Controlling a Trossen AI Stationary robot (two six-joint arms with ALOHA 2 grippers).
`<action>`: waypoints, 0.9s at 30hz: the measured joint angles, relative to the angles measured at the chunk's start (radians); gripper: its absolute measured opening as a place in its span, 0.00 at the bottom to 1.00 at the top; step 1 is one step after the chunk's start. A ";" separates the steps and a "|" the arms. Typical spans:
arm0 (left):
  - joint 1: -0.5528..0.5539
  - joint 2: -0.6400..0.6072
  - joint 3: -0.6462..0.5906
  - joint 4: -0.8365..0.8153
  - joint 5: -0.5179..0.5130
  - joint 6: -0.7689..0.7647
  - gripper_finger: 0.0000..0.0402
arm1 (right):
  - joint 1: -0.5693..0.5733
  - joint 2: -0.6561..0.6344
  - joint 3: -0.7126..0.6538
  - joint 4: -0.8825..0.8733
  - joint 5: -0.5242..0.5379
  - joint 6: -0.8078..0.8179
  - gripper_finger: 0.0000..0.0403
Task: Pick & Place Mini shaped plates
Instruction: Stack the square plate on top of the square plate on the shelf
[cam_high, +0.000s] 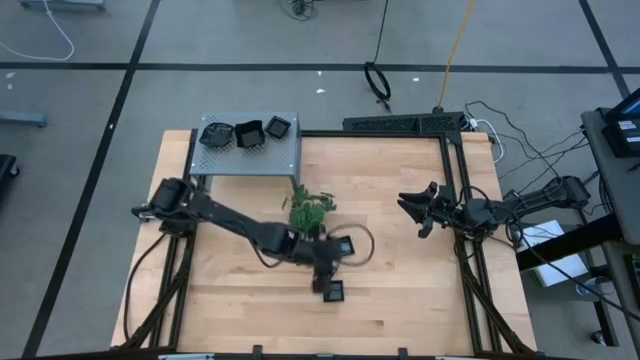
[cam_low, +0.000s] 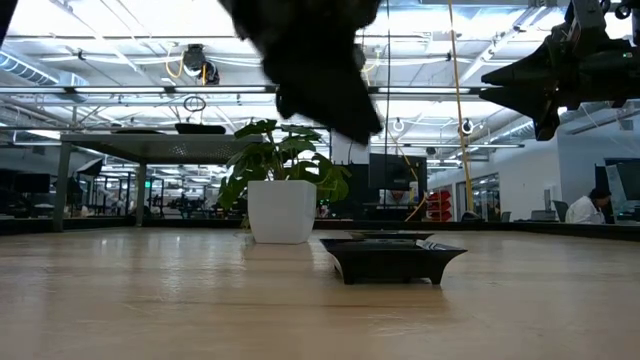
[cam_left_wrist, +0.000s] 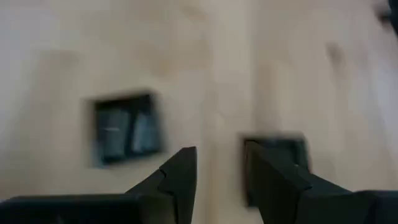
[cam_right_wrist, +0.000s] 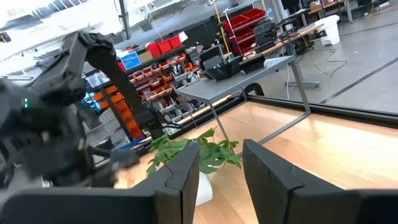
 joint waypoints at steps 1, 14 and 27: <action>-0.007 0.015 0.000 -0.009 0.045 0.019 0.36 | 0.000 0.000 0.000 0.000 0.000 0.000 0.27; -0.036 0.137 -0.001 0.049 0.105 0.086 0.36 | 0.000 0.000 0.000 -0.001 0.000 0.000 0.27; -0.044 0.190 -0.001 0.086 0.100 0.041 0.35 | 0.000 0.001 0.000 0.000 0.000 0.000 0.27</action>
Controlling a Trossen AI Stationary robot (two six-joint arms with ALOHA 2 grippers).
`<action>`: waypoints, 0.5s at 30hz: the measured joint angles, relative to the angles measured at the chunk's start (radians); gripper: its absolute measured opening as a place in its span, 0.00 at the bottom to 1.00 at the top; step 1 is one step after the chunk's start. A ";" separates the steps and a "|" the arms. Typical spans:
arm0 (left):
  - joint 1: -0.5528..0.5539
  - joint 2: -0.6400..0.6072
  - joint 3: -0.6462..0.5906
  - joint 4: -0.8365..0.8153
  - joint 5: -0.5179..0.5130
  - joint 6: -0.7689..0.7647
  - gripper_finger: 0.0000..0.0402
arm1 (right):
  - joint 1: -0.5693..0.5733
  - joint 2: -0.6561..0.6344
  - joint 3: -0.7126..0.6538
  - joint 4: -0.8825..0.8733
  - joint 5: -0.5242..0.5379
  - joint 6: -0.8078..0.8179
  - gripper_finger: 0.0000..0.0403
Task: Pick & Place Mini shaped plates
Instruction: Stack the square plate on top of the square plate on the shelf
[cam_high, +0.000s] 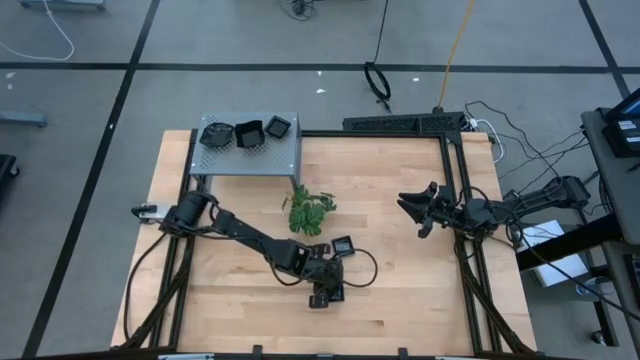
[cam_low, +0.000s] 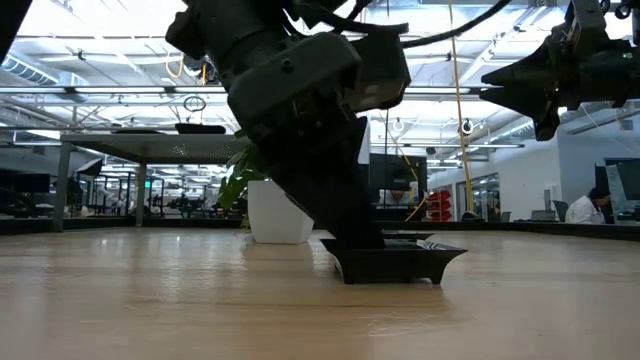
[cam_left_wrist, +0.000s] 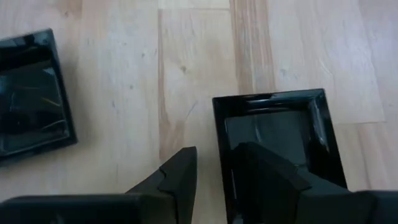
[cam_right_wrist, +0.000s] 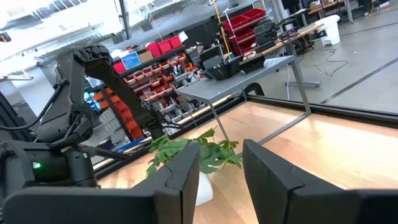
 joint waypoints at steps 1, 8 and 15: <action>-0.002 0.000 0.000 0.001 -0.003 0.000 0.35 | 0.000 0.000 0.000 0.001 0.000 0.000 0.27; -0.003 -0.001 0.000 0.007 -0.016 0.000 0.17 | 0.000 0.000 0.000 -0.004 0.000 0.000 0.27; 0.012 -0.015 0.000 0.030 0.043 -0.037 0.04 | 0.000 -0.001 0.000 0.000 0.000 0.000 0.27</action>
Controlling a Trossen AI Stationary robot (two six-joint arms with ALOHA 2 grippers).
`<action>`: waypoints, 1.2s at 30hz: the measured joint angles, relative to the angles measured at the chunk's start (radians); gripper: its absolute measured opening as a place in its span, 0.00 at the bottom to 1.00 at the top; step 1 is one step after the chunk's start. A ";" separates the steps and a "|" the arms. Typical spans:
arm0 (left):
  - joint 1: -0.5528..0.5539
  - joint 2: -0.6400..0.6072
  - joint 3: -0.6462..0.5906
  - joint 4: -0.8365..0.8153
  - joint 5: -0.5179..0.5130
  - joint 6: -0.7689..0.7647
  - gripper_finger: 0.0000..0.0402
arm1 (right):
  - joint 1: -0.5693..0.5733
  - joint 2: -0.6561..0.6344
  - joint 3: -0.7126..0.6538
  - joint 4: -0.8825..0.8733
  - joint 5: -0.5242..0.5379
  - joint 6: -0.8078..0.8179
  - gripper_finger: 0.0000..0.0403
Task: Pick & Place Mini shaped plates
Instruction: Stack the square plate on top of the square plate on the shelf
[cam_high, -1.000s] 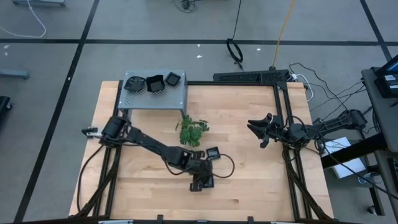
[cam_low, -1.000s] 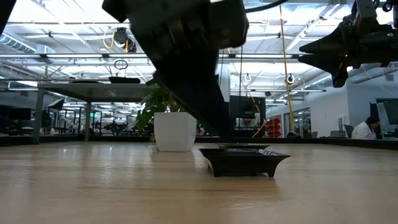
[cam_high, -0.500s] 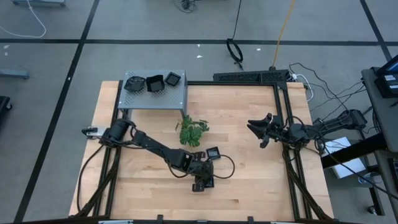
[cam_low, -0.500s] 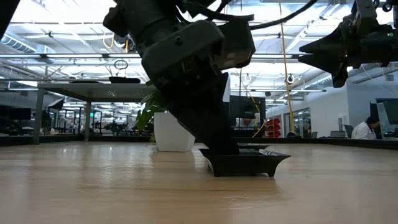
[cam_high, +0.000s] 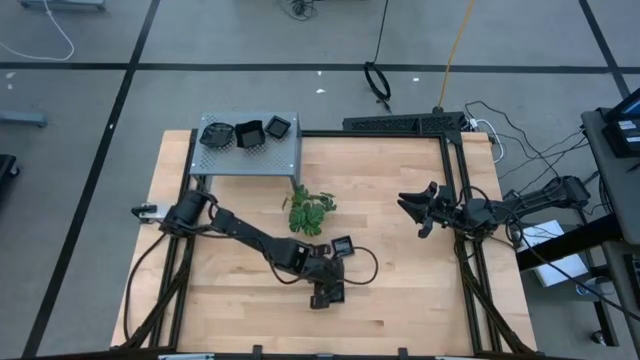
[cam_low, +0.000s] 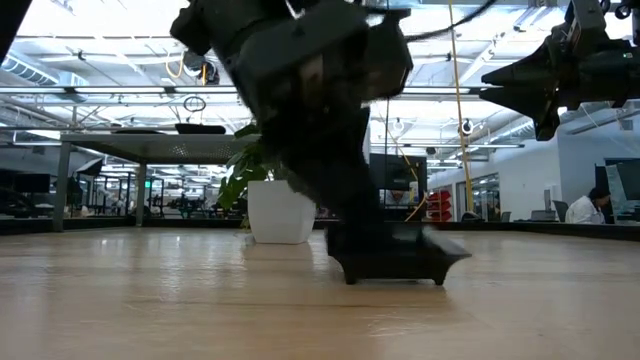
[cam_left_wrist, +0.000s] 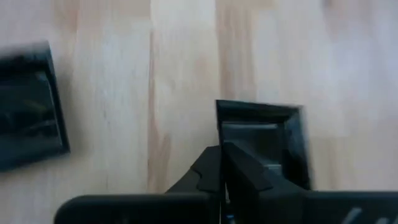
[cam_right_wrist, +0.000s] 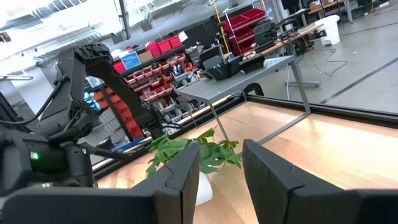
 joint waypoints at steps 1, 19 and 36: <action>0.003 -0.004 0.000 0.023 0.001 0.003 0.04 | 0.000 0.000 0.000 0.000 0.000 0.000 0.27; 0.164 -0.217 0.000 0.228 -0.118 0.029 0.03 | 0.000 0.014 0.000 -0.020 0.000 0.000 0.27; 0.450 -0.489 0.000 -0.034 -0.394 0.062 0.02 | 0.000 0.016 0.000 -0.021 0.000 0.000 0.27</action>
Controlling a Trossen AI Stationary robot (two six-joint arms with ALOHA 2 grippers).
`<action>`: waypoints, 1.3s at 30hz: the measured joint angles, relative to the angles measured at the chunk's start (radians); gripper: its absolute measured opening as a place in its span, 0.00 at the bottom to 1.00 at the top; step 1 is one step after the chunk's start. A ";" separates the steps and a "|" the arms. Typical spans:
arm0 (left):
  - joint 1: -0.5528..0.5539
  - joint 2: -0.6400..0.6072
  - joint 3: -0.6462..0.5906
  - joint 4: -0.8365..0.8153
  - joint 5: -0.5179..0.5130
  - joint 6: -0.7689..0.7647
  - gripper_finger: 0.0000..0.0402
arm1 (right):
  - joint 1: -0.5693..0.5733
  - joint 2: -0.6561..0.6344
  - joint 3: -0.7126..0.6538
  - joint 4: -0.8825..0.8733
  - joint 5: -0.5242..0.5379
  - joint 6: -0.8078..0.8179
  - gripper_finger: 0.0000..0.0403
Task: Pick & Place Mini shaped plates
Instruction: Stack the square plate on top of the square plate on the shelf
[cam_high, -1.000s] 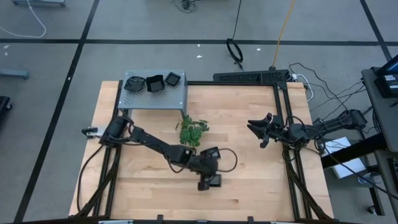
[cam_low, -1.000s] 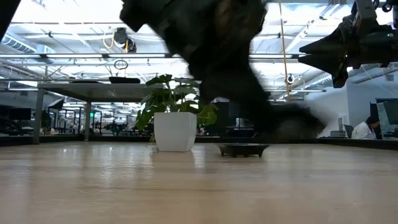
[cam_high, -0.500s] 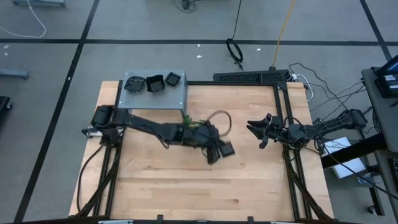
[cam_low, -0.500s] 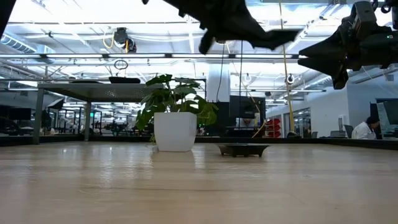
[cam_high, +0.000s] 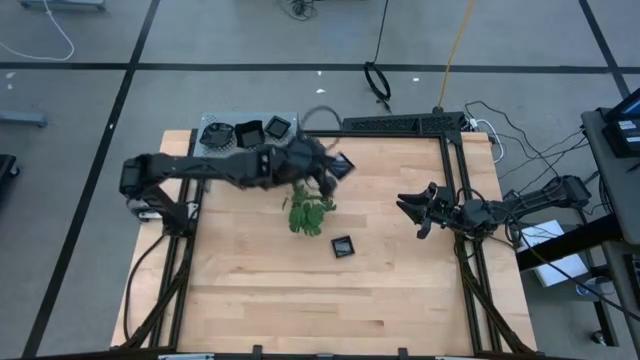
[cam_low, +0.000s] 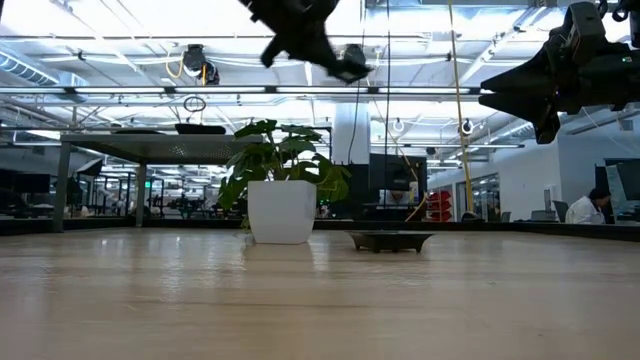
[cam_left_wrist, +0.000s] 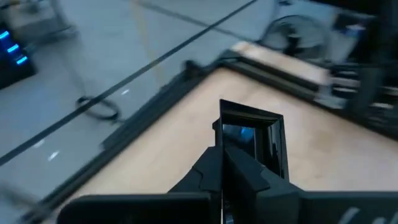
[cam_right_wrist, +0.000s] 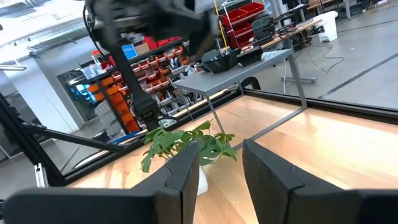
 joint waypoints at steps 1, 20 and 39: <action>0.025 -0.014 0.000 -0.030 0.000 -0.008 0.03 | 0.000 0.000 0.000 0.000 0.000 0.000 0.27; 0.547 -0.130 0.000 -0.379 0.272 0.017 0.03 | 0.000 0.000 0.000 0.000 0.000 0.000 0.27; 0.647 -0.130 0.000 -0.465 0.360 0.027 0.03 | 0.000 0.000 0.000 0.000 0.000 0.000 0.27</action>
